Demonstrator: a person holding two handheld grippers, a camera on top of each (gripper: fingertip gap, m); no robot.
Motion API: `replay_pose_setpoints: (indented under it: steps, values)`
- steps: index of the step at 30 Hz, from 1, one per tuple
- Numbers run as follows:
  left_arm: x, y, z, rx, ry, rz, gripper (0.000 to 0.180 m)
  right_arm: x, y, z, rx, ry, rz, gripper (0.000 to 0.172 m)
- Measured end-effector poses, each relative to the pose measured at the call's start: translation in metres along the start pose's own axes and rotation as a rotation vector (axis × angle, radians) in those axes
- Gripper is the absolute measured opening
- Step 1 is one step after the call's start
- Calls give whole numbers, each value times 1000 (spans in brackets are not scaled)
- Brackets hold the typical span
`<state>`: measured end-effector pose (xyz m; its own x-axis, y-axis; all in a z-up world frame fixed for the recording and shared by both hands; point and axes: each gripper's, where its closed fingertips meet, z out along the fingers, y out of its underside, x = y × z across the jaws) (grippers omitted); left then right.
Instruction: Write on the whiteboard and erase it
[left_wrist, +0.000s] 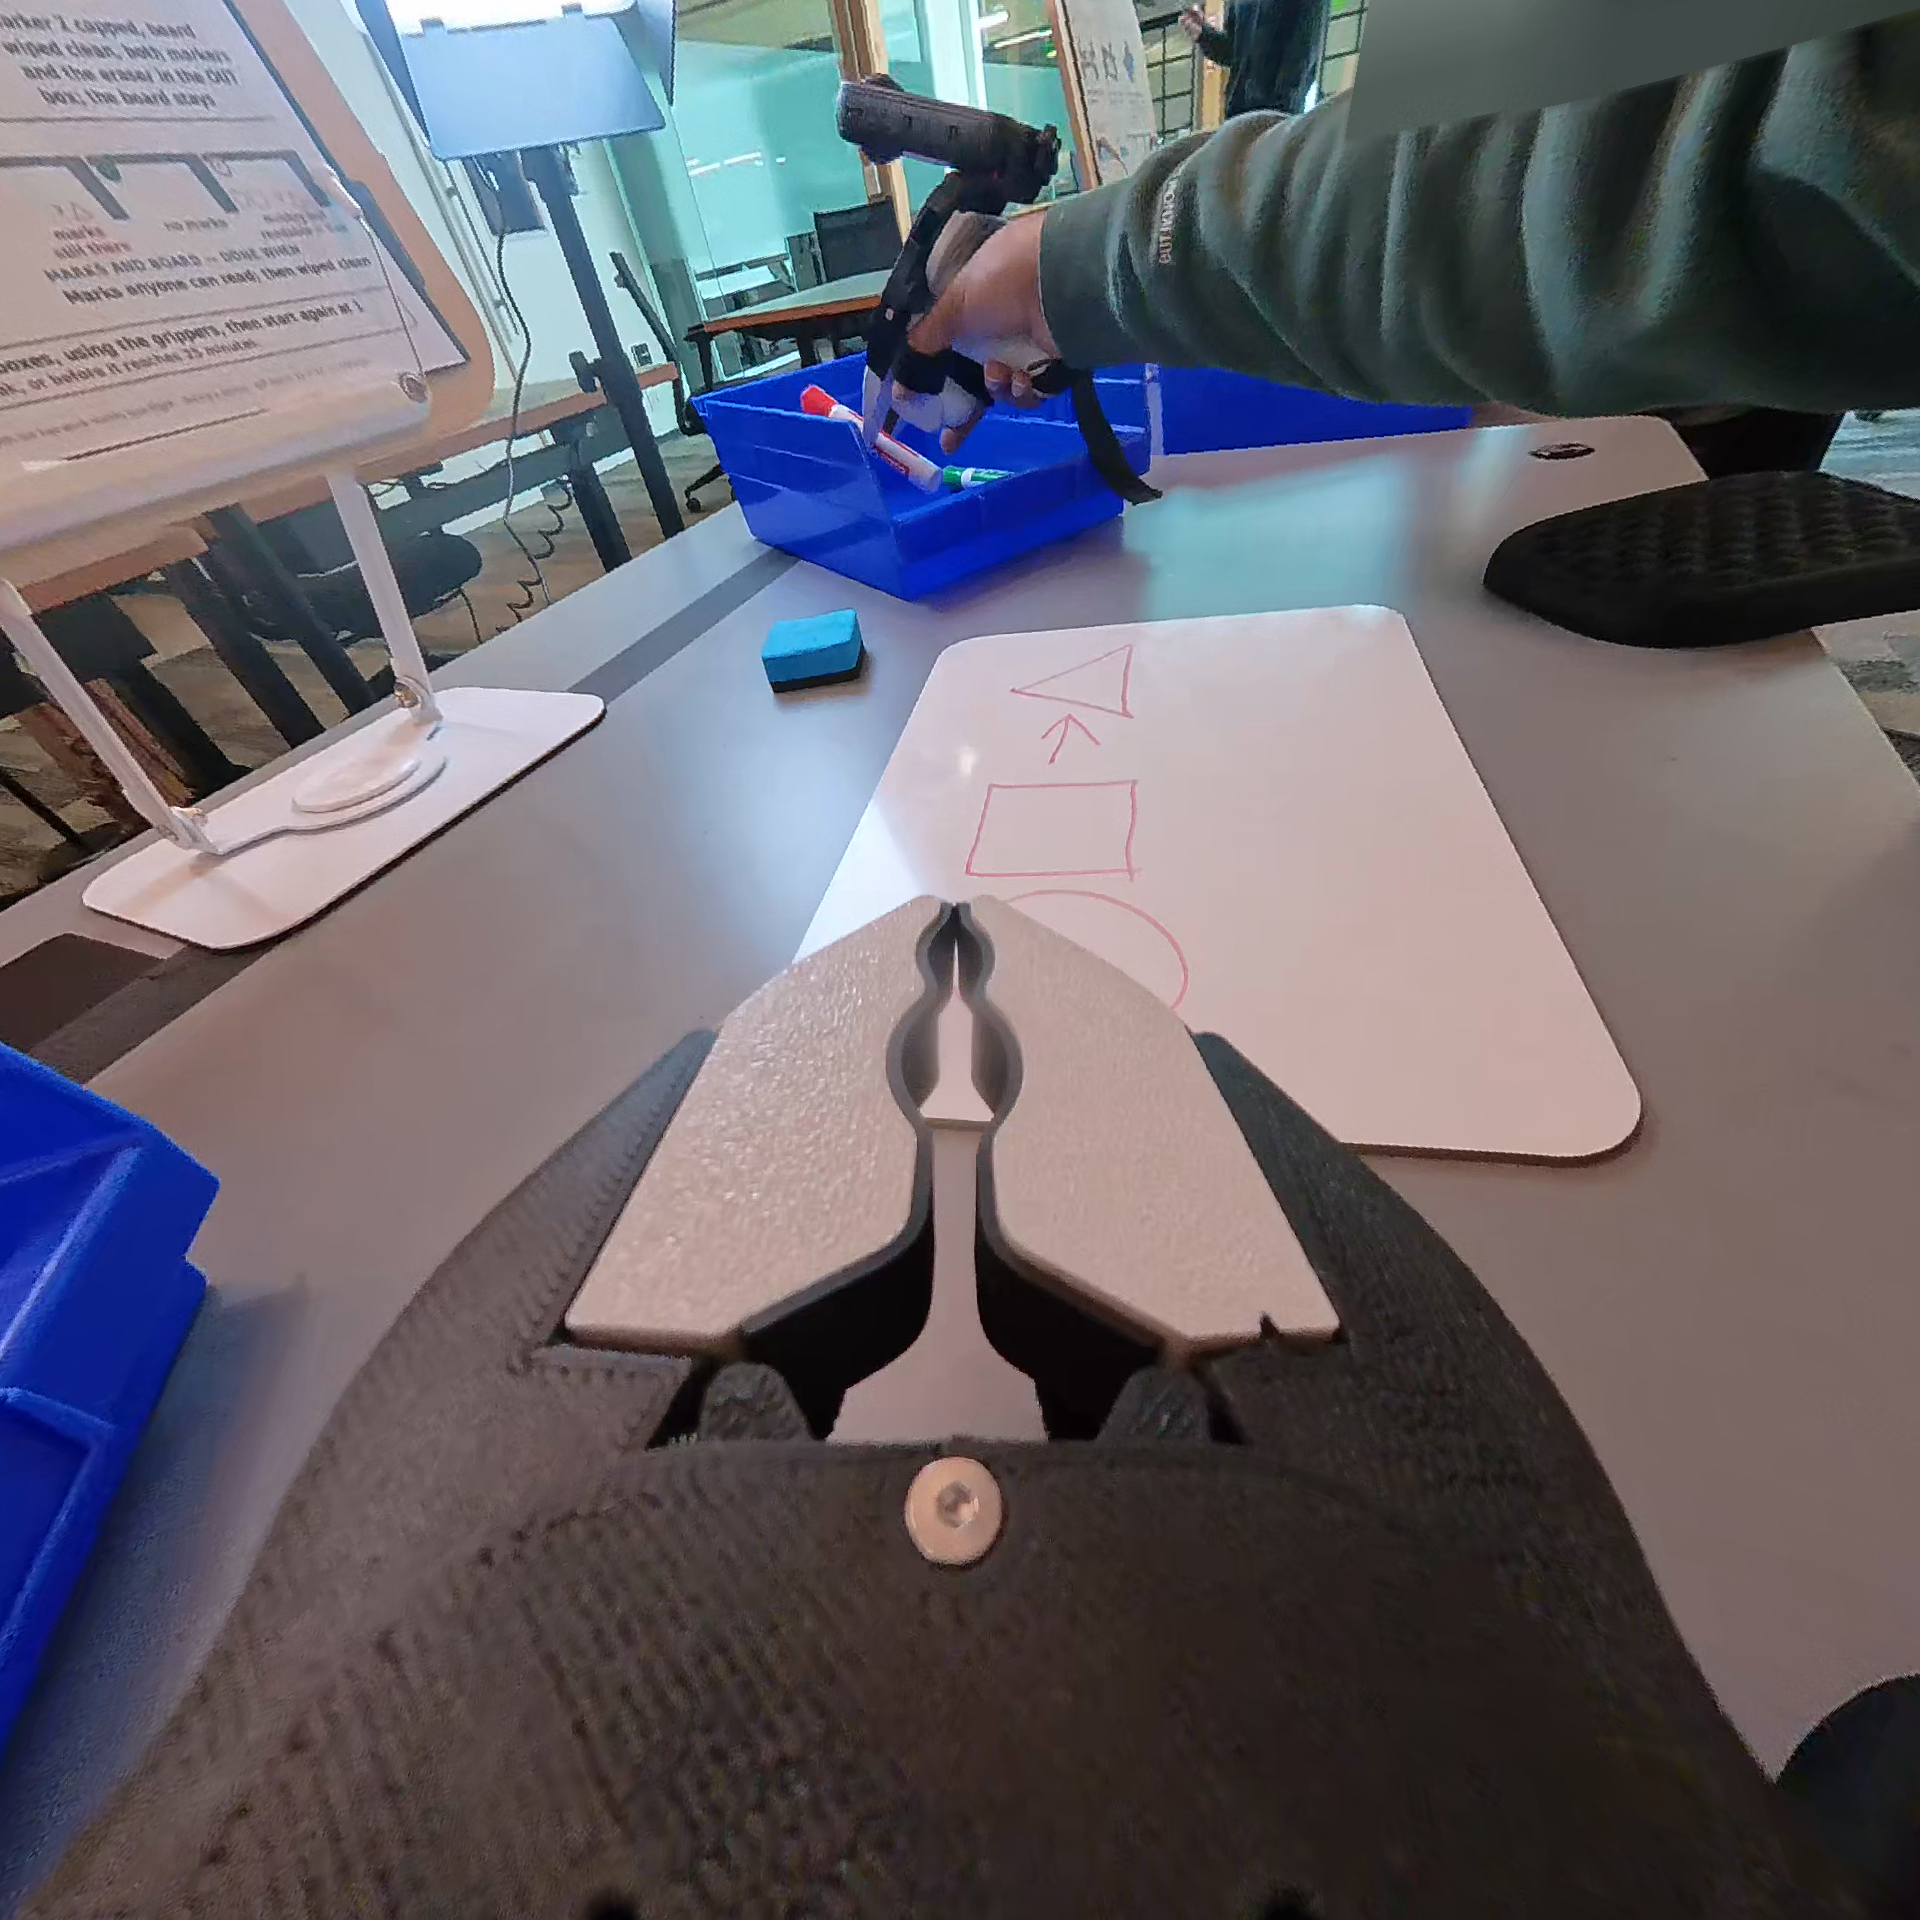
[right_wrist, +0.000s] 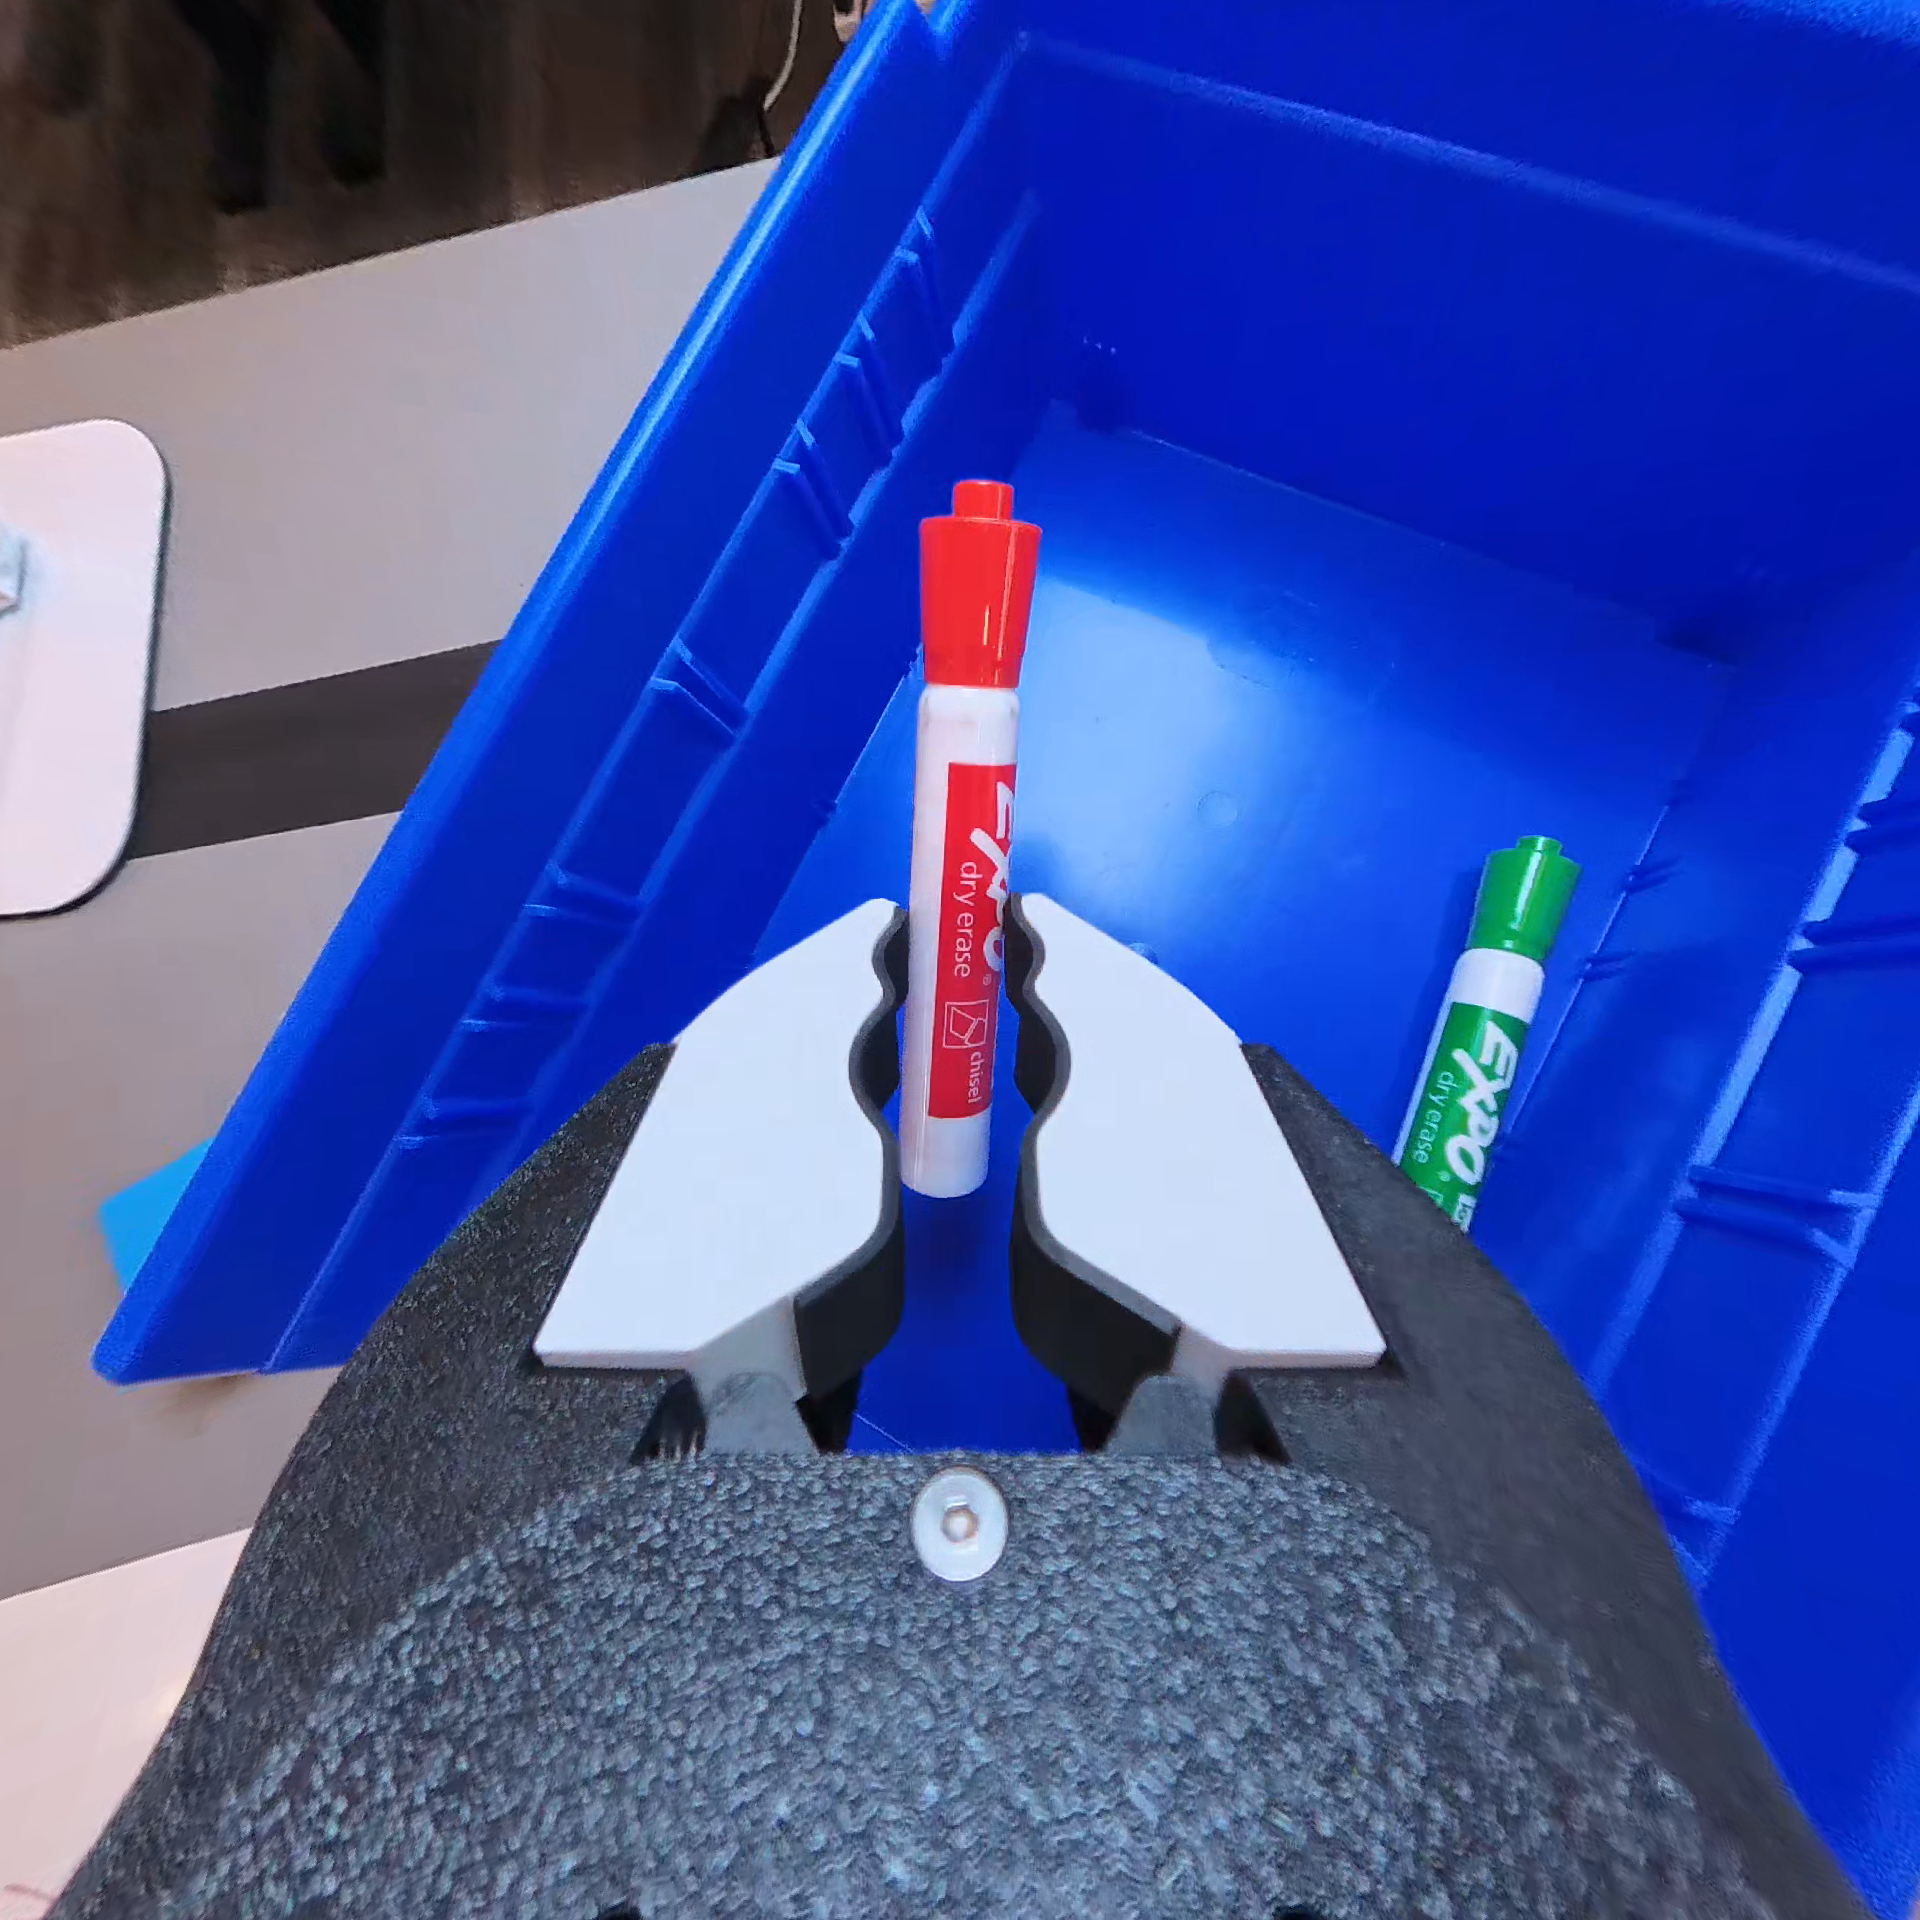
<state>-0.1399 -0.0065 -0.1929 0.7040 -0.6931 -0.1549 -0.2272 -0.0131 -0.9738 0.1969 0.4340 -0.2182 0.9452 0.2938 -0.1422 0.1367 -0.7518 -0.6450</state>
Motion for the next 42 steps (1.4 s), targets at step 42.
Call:
replay_pose_setpoints:
  steps: [42]
  values:
    - [17,17,12,-76,55,16,0,-203,104,-90,204,-297,-745,37]
